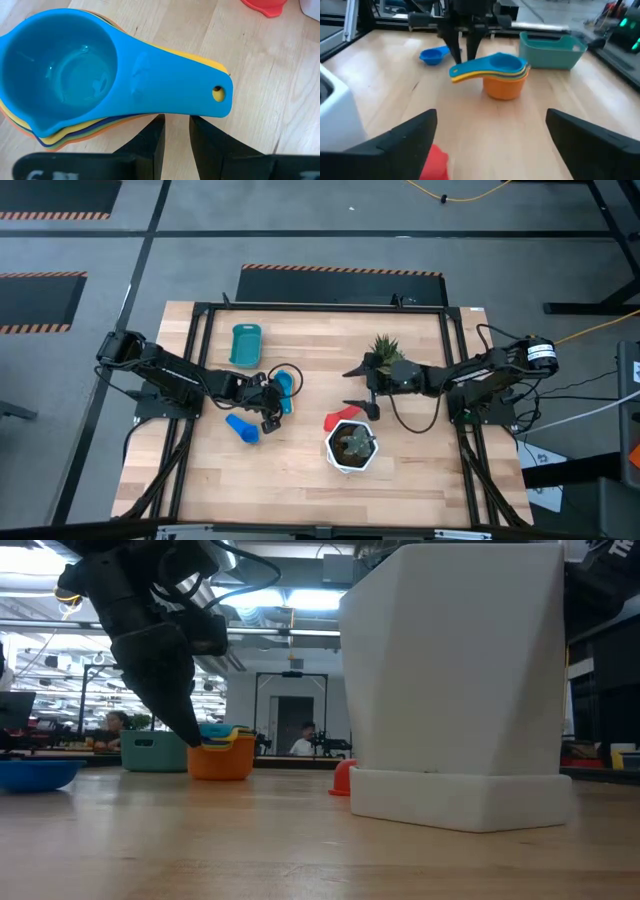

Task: Nest measuring cups in basket
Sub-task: Stack the red measuring cup into the light blue measuring cup

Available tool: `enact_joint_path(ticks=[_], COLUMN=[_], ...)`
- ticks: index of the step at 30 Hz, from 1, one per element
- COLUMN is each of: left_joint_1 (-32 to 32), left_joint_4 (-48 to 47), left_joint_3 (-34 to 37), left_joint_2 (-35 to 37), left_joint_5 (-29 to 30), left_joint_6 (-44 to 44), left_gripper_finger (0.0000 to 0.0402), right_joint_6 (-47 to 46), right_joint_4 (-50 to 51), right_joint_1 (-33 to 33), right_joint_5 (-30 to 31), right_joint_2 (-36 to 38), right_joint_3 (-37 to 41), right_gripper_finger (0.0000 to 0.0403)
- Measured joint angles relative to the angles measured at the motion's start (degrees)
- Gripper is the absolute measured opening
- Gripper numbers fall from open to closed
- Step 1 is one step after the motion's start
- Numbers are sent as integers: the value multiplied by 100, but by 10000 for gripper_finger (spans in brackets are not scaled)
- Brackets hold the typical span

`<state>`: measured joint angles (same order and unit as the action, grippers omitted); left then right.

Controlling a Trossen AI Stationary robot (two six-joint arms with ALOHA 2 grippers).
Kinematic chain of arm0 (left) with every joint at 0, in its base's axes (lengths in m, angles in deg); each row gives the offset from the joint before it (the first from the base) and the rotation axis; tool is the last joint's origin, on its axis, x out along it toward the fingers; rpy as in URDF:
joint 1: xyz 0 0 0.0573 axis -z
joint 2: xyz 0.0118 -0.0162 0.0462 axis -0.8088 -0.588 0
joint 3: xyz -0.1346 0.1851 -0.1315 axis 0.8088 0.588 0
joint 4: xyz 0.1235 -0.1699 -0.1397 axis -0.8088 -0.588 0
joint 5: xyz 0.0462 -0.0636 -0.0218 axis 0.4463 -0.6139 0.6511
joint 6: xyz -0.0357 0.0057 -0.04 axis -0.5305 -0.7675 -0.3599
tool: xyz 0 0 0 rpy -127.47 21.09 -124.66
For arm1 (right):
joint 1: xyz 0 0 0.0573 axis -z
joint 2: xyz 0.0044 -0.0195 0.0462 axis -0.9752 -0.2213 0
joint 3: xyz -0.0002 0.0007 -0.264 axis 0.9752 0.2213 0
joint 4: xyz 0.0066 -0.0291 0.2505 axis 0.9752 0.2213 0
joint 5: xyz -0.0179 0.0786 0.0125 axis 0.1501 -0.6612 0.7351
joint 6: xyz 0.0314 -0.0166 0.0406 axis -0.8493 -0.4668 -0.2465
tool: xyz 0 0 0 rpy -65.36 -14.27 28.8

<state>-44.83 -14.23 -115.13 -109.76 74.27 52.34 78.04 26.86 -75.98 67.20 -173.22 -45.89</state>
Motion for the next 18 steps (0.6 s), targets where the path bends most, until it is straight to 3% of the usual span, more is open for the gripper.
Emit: enact_joint_path(ticks=[7, 12, 18], left_joint_1=[-1, 0, 0], left_joint_4=[-1, 0, 3], left_joint_3=[0, 0, 0], left_joint_2=[0, 0, 0], left_joint_5=[0, 0, 0], left_joint_6=[0, -2, -2], left_gripper_finger=[81, 81, 82], right_joint_6=[-371, -355, -366], right_joint_4=[1032, 871, 903], right_joint_1=[126, 240, 247], right_joint_5=[-92, -1204, -1268], right_joint_2=[-130, -533, -739], right_joint_3=[2, -2, -2], right_gripper_finger=[366, 366, 366])
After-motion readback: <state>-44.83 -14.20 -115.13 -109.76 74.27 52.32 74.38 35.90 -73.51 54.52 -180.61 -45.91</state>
